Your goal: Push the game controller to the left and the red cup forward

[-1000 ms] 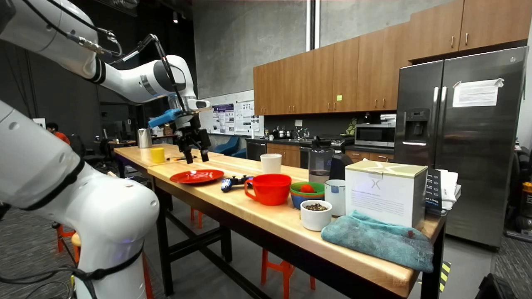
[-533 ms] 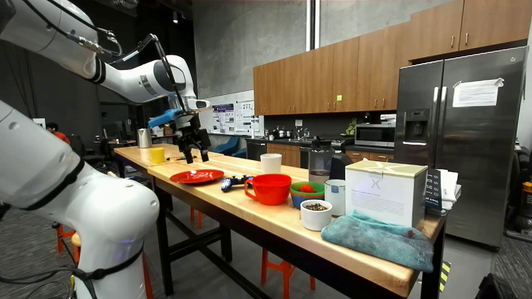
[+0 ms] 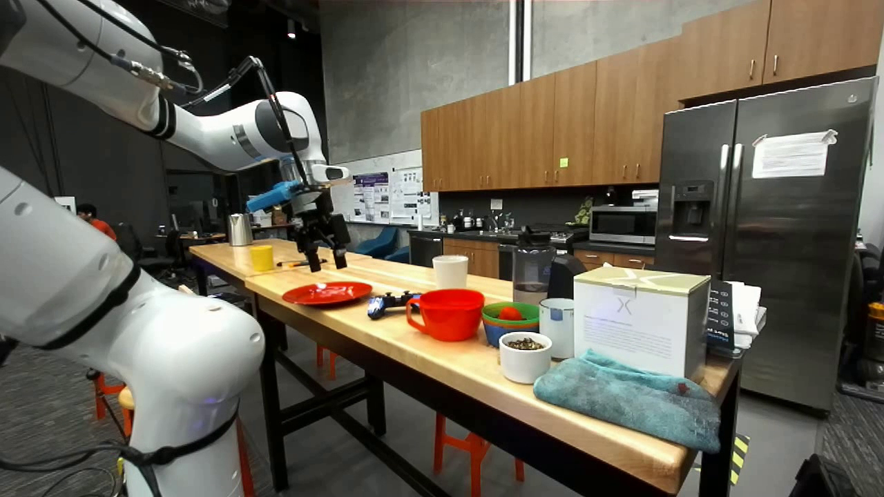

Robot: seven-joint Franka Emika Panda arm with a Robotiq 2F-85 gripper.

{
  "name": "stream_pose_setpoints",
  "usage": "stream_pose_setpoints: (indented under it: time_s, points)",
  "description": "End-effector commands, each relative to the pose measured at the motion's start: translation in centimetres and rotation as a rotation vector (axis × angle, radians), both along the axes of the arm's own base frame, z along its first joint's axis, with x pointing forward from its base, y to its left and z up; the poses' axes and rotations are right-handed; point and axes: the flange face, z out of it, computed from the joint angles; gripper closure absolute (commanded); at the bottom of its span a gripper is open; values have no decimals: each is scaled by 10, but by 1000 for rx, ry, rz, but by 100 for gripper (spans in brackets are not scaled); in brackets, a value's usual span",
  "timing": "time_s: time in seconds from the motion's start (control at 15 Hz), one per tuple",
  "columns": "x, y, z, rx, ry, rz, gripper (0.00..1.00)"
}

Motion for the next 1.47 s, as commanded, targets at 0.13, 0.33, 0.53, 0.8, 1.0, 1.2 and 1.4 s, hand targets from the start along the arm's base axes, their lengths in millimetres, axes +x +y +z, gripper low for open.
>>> stream_pose_setpoints:
  time_s: [0.13, 0.33, 0.53, 0.8, 1.0, 1.2, 1.4]
  points:
    - [-1, -2, -2, -3, 4, 0, 0]
    - [-3, -8, -11, -24, 23, -3, 0]
    - [-6, -21, -25, -76, 49, -15, 0]
    - [-11, -38, -41, -128, 76, -40, 0]
    - [-18, -52, -57, -173, 103, -74, 0]
    - [-24, -65, -70, -226, 91, -118, 0]
    - [-29, -75, -83, -289, 91, -147, 0]
